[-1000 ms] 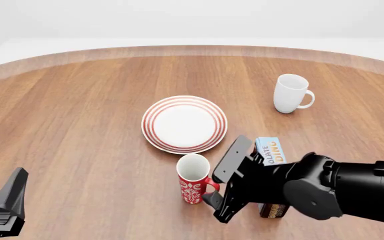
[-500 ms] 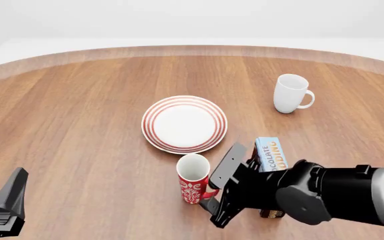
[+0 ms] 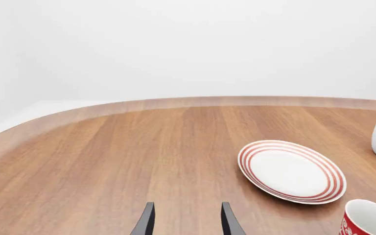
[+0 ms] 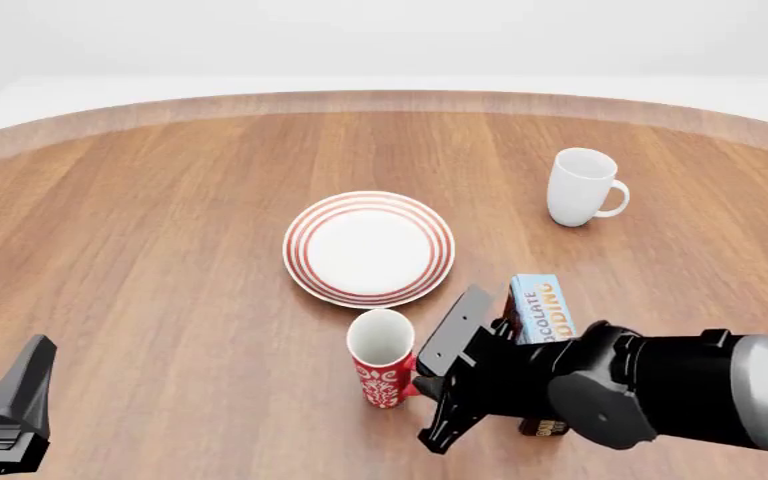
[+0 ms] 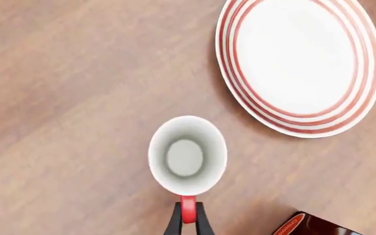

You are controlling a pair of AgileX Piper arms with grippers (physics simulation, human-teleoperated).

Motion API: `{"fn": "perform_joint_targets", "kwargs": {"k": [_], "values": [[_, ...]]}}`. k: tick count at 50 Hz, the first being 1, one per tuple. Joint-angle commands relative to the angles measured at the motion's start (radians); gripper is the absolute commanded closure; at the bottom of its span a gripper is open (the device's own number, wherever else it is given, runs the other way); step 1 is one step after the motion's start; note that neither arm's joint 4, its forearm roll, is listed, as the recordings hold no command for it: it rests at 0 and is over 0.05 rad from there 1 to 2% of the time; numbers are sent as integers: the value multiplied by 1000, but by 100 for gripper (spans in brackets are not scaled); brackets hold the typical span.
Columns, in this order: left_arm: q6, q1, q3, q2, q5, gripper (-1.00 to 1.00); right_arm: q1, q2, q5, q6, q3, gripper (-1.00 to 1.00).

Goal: Pick up the red mug and put it on the plate

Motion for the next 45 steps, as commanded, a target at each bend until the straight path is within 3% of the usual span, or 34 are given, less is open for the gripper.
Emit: {"fn": "perform_joint_targets", "kwargs": {"k": [1,16,45], "values": [[0,0,0,0,0,-100,2,3,4,-11,0,100],[0,0,0,0,0,-100,6,-25,0,-19,14,100],[0,0,0,0,0,-100,-41,-247,219,-88,-106,100]]}}
